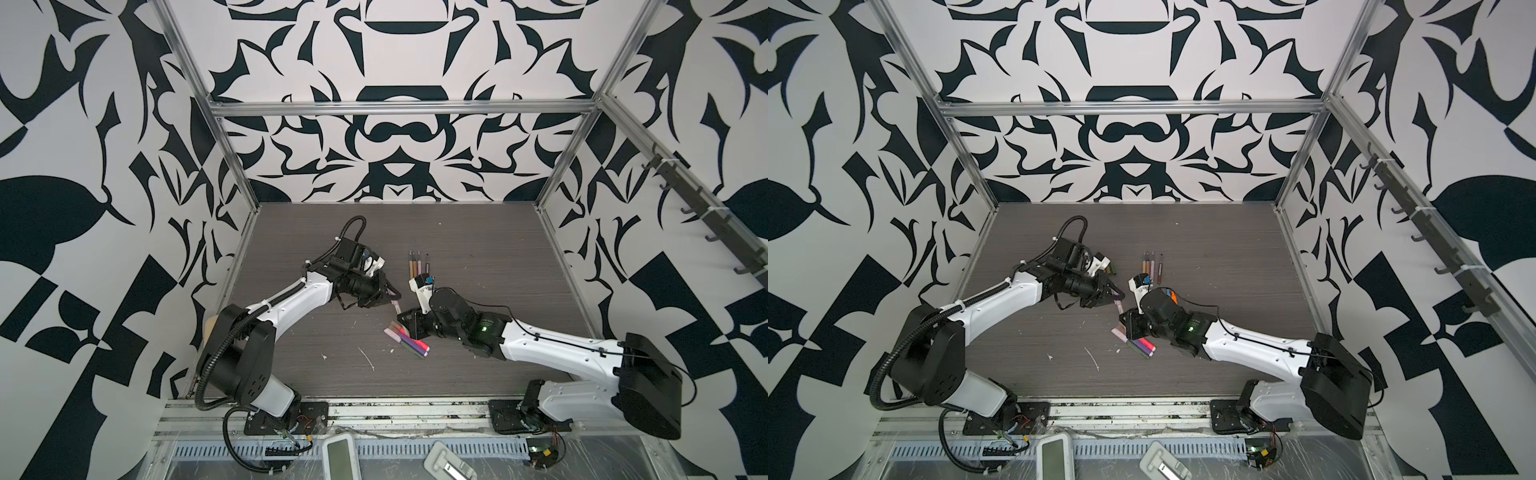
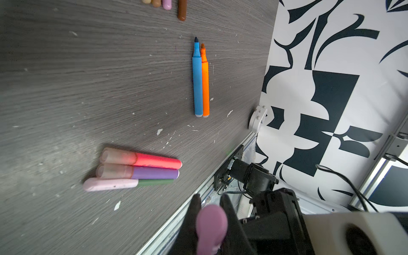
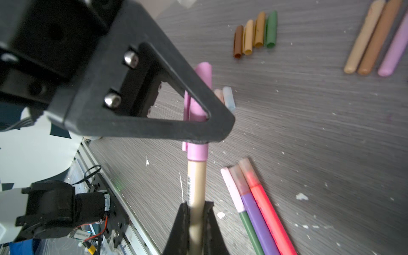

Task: Open the pen caps
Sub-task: 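Pull the lilac cap off with left gripper while right draws pen back, then set the lilac cap by the brown cap with left gripper while right holds pen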

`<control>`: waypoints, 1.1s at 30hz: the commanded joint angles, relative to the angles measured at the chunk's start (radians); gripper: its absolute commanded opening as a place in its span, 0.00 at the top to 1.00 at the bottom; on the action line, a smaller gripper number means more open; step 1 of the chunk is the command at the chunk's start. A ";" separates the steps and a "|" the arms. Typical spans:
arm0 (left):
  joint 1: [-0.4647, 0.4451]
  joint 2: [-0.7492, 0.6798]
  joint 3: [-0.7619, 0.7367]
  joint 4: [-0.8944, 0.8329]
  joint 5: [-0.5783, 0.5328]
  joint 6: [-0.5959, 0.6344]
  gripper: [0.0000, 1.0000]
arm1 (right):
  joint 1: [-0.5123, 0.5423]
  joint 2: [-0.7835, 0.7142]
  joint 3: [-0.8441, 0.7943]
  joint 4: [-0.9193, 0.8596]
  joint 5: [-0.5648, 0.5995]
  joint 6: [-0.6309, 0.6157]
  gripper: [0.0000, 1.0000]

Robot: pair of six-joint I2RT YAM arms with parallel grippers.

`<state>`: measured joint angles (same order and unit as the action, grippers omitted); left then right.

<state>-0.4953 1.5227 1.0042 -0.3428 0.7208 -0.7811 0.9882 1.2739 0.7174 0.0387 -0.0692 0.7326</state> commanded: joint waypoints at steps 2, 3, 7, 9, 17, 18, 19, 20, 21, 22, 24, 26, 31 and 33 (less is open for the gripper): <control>0.119 -0.046 0.099 0.047 -0.160 0.069 1.00 | 0.061 -0.002 -0.027 -0.215 -0.156 -0.014 1.00; 0.122 -0.052 0.109 0.024 -0.185 0.084 1.00 | 0.062 -0.002 -0.027 -0.215 -0.156 -0.014 1.00; 0.126 -0.095 0.125 -0.014 -0.292 0.121 1.00 | 0.064 -0.007 -0.030 -0.217 -0.159 -0.011 1.00; 0.132 -0.099 0.132 -0.017 -0.301 0.121 1.00 | 0.064 -0.009 -0.032 -0.215 -0.159 -0.009 1.00; 0.152 -0.053 0.209 -0.038 -0.331 0.115 1.00 | 0.072 0.003 -0.023 -0.211 -0.164 -0.006 1.00; 0.155 -0.047 0.222 -0.039 -0.330 0.115 1.00 | 0.073 0.004 -0.021 -0.211 -0.164 -0.006 1.00; 0.160 -0.040 0.237 -0.038 -0.327 0.115 1.00 | 0.074 0.005 -0.021 -0.212 -0.165 -0.006 1.00; 0.166 -0.032 0.253 -0.039 -0.322 0.115 1.00 | 0.075 0.007 -0.020 -0.212 -0.164 -0.007 1.00; 0.172 -0.024 0.266 -0.043 -0.315 0.115 1.00 | 0.075 0.006 -0.019 -0.212 -0.164 -0.006 1.00; 0.181 -0.016 0.282 -0.045 -0.308 0.115 1.00 | 0.075 0.007 -0.019 -0.214 -0.164 -0.007 1.00; 0.195 -0.002 0.312 -0.054 -0.300 0.120 1.00 | 0.076 0.007 -0.020 -0.214 -0.163 -0.007 1.00; 0.211 0.020 0.355 -0.073 -0.297 0.130 1.00 | 0.078 0.009 -0.022 -0.214 -0.162 -0.007 1.00; 0.241 0.075 0.503 -0.148 -0.301 0.168 1.00 | 0.079 0.019 -0.022 -0.199 -0.167 -0.003 1.00; 0.248 0.095 0.557 -0.172 -0.311 0.184 1.00 | 0.079 0.018 -0.022 -0.190 -0.170 0.001 1.00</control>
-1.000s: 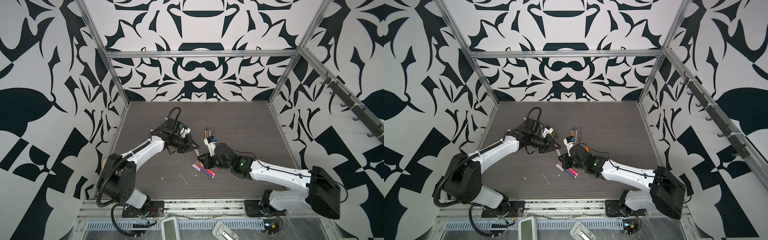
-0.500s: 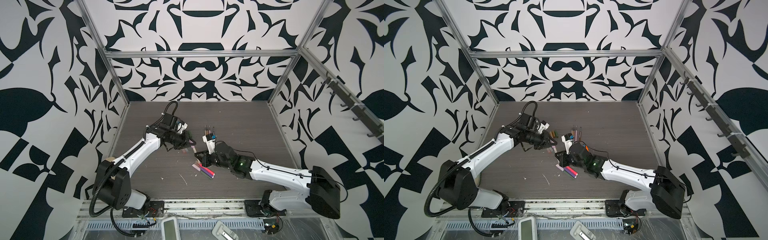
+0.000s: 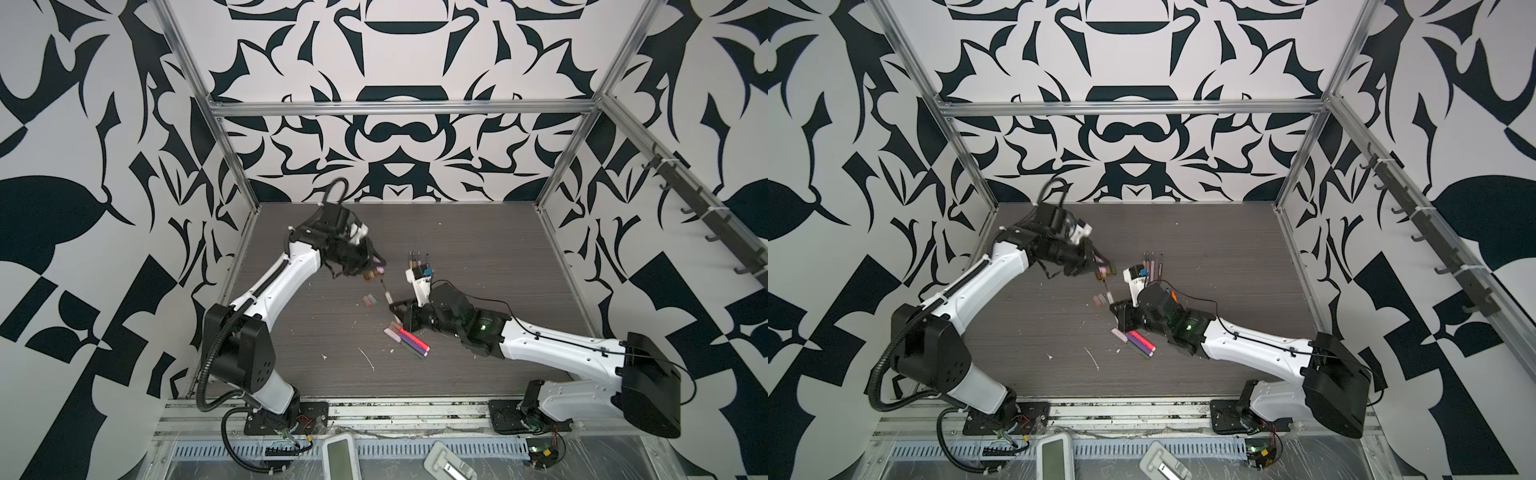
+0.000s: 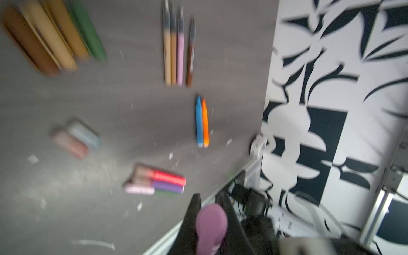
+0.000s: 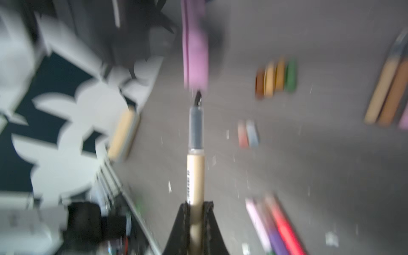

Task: Open the pen caps
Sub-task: 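Set the lilac cap by the brown cap with left gripper while right holds pen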

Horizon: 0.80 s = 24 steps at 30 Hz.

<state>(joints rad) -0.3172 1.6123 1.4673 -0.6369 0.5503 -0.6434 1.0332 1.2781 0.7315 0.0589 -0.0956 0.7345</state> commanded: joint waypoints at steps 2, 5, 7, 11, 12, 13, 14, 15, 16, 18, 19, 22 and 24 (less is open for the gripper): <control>0.073 0.021 0.143 0.094 -0.166 0.066 1.00 | 0.034 0.008 -0.038 -0.199 -0.148 0.003 1.00; 0.075 0.035 0.194 0.076 -0.204 0.086 1.00 | 0.034 0.000 -0.040 -0.195 -0.146 0.004 1.00; 0.077 0.044 0.217 0.068 -0.209 0.093 1.00 | 0.034 -0.002 -0.040 -0.199 -0.142 0.004 1.00; 0.082 0.066 0.222 0.052 -0.209 0.106 1.00 | 0.035 -0.013 -0.045 -0.203 -0.135 0.004 1.00; 0.084 0.071 0.218 0.050 -0.208 0.111 1.00 | 0.034 -0.014 -0.048 -0.206 -0.131 0.003 1.00; 0.086 0.077 0.214 0.046 -0.206 0.116 1.00 | 0.034 -0.016 -0.052 -0.206 -0.126 0.004 1.00; 0.089 0.086 0.208 0.040 -0.203 0.122 1.00 | 0.034 -0.017 -0.055 -0.206 -0.124 0.006 1.00; 0.091 0.094 0.204 0.034 -0.202 0.128 1.00 | 0.034 -0.019 -0.057 -0.207 -0.121 0.006 1.00; 0.095 0.104 0.200 0.025 -0.205 0.136 1.00 | 0.034 -0.019 -0.060 -0.206 -0.119 0.007 1.00; 0.102 0.128 0.196 0.000 -0.211 0.152 1.00 | 0.034 -0.019 -0.061 -0.208 -0.115 0.006 1.00; 0.104 0.141 0.195 -0.012 -0.216 0.163 1.00 | 0.035 -0.017 -0.061 -0.210 -0.113 0.007 1.00; 0.107 0.179 0.189 -0.039 -0.233 0.191 1.00 | 0.034 -0.014 -0.060 -0.214 -0.108 0.005 1.00; 0.107 0.209 0.189 -0.061 -0.241 0.212 1.00 | 0.034 -0.010 -0.057 -0.217 -0.103 0.003 1.00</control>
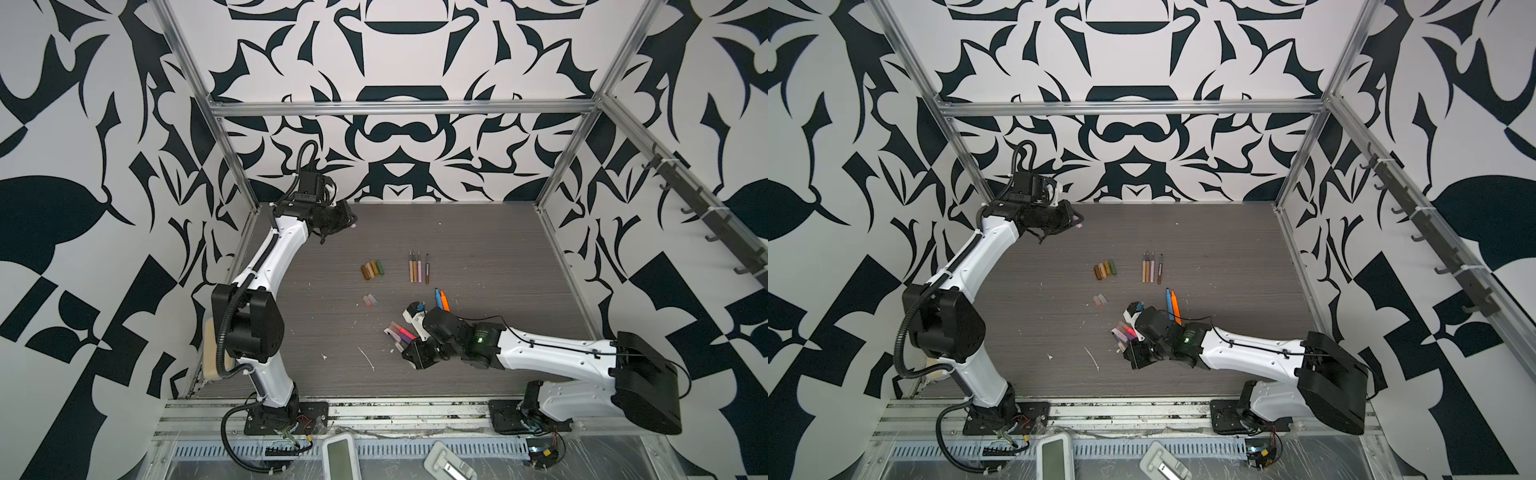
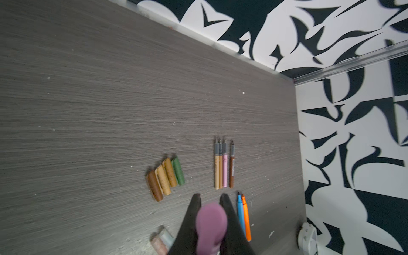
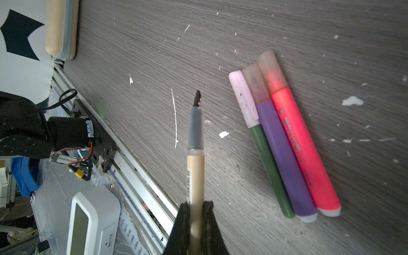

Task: Open the pen caps
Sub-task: 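Set the lilac cap by the brown cap with left gripper while right holds pen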

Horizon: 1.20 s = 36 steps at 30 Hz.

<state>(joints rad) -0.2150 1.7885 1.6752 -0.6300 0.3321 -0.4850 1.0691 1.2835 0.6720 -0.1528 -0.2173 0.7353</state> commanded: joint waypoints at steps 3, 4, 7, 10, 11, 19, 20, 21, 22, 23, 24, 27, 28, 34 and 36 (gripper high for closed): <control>0.006 0.086 -0.017 -0.099 -0.027 0.083 1.00 | -0.001 -0.006 0.004 -0.004 0.023 0.004 1.00; 0.006 0.108 -0.017 -0.108 -0.025 0.095 1.00 | -0.001 -0.002 0.006 -0.004 0.024 0.007 1.00; 0.014 0.175 -0.015 -0.134 -0.016 0.119 1.00 | -0.001 0.009 0.014 -0.005 0.022 0.006 1.00; 0.022 0.243 0.029 -0.180 0.043 0.126 1.00 | -0.001 0.014 0.020 -0.007 0.025 0.004 1.00; 0.022 0.258 0.034 -0.193 0.034 0.126 1.00 | -0.001 0.014 0.020 -0.008 0.027 0.005 1.00; 0.022 0.337 0.052 -0.247 0.042 0.117 1.00 | -0.001 0.013 0.012 -0.008 0.033 0.008 1.00; 0.023 0.342 0.052 -0.250 0.042 0.113 1.00 | -0.001 0.011 0.010 -0.008 0.035 0.008 1.00; 0.022 0.344 0.048 -0.249 0.043 0.109 1.00 | -0.001 0.009 0.009 -0.008 0.035 0.009 1.00; 0.023 0.344 0.042 -0.244 0.043 0.103 1.00 | -0.001 0.006 0.005 -0.008 0.037 0.011 1.00; 0.022 0.342 0.033 -0.237 0.043 0.095 1.00 | -0.001 0.002 0.002 -0.010 0.039 0.012 1.00; 0.022 0.342 0.027 -0.232 0.041 0.090 0.99 | -0.001 -0.001 0.000 -0.010 0.039 0.013 1.00; 0.022 0.345 0.012 -0.222 0.044 0.077 0.99 | -0.001 -0.013 -0.009 -0.013 0.045 0.018 1.00; 0.022 0.348 0.008 -0.218 0.048 0.073 0.99 | -0.001 -0.017 -0.012 -0.014 0.047 0.019 1.00; 0.022 0.379 -0.007 -0.200 0.089 0.048 1.00 | -0.001 -0.038 -0.021 -0.027 0.060 0.024 1.00; 0.022 0.386 -0.015 -0.192 0.108 0.041 1.00 | -0.001 -0.042 -0.023 -0.027 0.062 0.027 1.00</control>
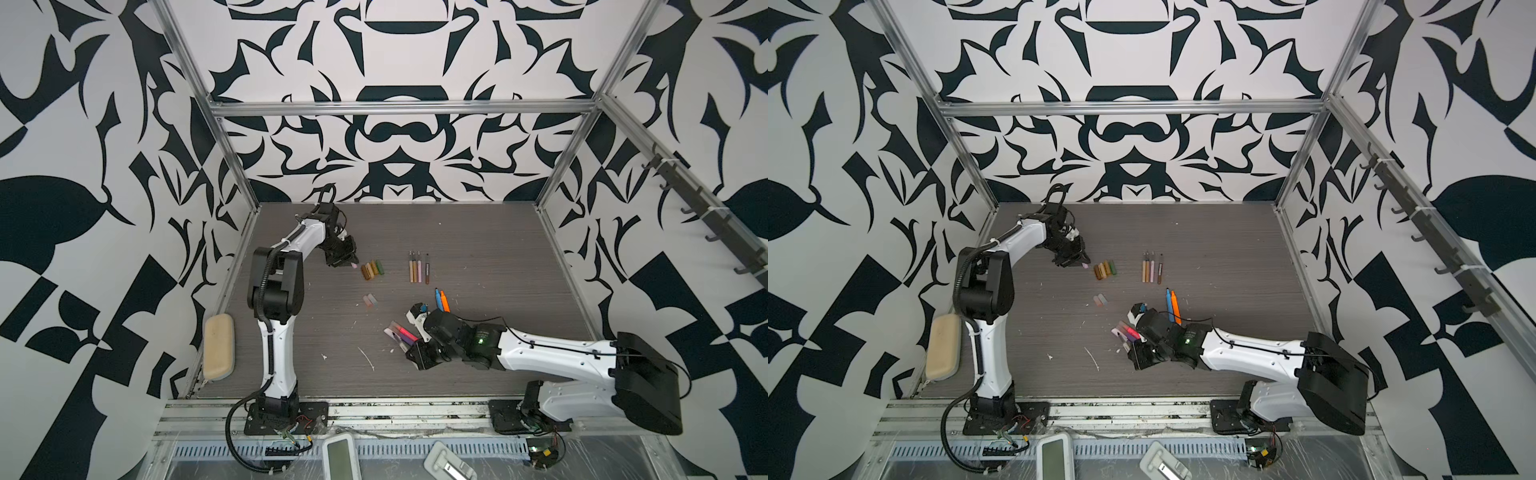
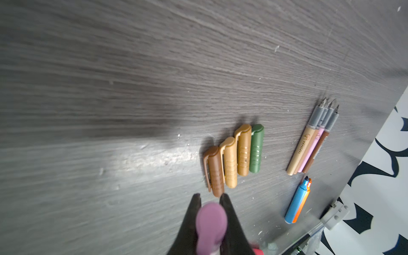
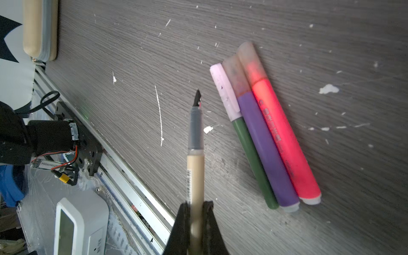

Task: Open the pen caps
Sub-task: 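Set the lilac cap by the brown cap with left gripper while right holds pen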

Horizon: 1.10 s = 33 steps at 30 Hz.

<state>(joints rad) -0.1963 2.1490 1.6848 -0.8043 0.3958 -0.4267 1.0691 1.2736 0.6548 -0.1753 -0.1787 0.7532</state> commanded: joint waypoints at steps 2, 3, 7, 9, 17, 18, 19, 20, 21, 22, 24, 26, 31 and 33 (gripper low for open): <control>0.003 0.031 -0.031 -0.015 0.052 -0.023 1.00 | -0.001 -0.035 -0.009 -0.004 0.025 0.009 1.00; 0.003 0.032 -0.034 -0.015 0.051 -0.024 1.00 | -0.001 -0.036 -0.009 -0.004 0.026 0.012 1.00; 0.003 0.034 -0.045 -0.018 0.046 -0.030 1.00 | -0.001 -0.042 -0.012 -0.009 0.032 0.012 1.00; 0.001 0.034 -0.051 -0.020 0.052 -0.033 1.00 | -0.001 -0.046 -0.014 -0.014 0.036 0.013 1.00; -0.015 0.057 -0.046 -0.048 0.053 -0.026 1.00 | -0.001 -0.069 -0.020 -0.029 0.049 0.014 1.00; -0.016 0.055 -0.047 -0.050 0.050 -0.026 1.00 | -0.001 -0.071 -0.021 -0.031 0.051 0.015 1.00; -0.017 0.054 -0.050 -0.049 0.049 -0.026 1.00 | -0.001 -0.075 -0.023 -0.033 0.053 0.015 1.00; -0.018 0.052 -0.053 -0.050 0.050 -0.026 1.00 | -0.001 -0.078 -0.024 -0.037 0.056 0.014 1.00; -0.021 0.051 -0.054 -0.050 0.051 -0.025 1.00 | -0.001 -0.082 -0.024 -0.040 0.059 0.015 1.00; -0.024 0.049 -0.056 -0.051 0.051 -0.024 1.00 | -0.001 -0.085 -0.027 -0.044 0.063 0.015 1.00; -0.030 0.050 -0.059 -0.056 0.052 -0.022 1.00 | -0.001 -0.093 -0.032 -0.043 0.065 0.018 1.00; -0.035 0.054 -0.059 -0.056 0.058 -0.020 1.00 | -0.001 -0.095 -0.035 -0.043 0.067 0.019 1.00; -0.036 0.069 -0.049 -0.062 0.068 -0.020 1.00 | -0.001 -0.085 -0.034 -0.036 0.067 0.020 1.00; -0.037 0.067 -0.049 -0.061 0.067 -0.018 0.97 | -0.001 -0.080 -0.031 -0.035 0.065 0.020 1.00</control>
<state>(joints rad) -0.2310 2.1937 1.6417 -0.8181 0.4477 -0.4526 1.0691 1.2011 0.6178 -0.2173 -0.1333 0.7616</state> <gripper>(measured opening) 0.152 0.111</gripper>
